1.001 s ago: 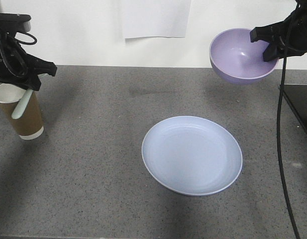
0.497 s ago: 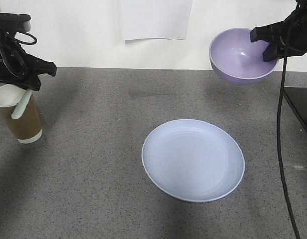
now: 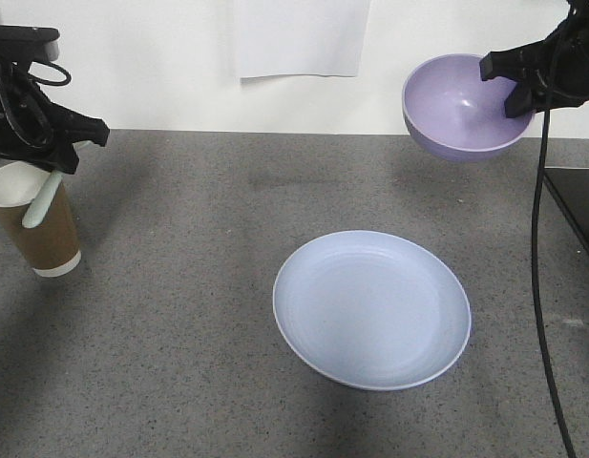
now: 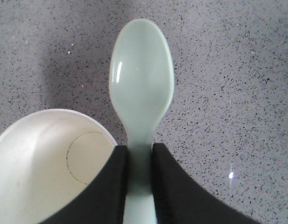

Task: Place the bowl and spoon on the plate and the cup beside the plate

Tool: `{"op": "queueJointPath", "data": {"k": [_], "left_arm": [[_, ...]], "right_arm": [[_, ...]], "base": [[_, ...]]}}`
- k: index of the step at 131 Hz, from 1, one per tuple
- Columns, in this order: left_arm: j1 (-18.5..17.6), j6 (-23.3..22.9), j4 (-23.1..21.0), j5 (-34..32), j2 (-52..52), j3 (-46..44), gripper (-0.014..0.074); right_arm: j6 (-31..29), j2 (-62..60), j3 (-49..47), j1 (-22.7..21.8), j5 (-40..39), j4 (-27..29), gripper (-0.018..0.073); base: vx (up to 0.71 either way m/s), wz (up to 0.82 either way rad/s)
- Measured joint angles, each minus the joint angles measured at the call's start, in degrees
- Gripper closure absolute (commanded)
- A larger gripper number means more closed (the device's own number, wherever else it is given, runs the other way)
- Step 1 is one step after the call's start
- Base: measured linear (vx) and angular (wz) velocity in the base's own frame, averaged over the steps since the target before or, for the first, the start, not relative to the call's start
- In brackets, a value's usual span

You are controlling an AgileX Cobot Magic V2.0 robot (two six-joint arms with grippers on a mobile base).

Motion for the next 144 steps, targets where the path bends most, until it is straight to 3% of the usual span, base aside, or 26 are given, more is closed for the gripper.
{"op": "queueJointPath", "data": {"k": [144], "left_arm": [[0.0, 0.0, 0.0, 0.0, 0.0, 0.0, 0.0604]], "right_arm": [[0.0, 0.0, 0.0, 0.0, 0.0, 0.0, 0.0568]], "base": [[0.00, 0.00]]}}
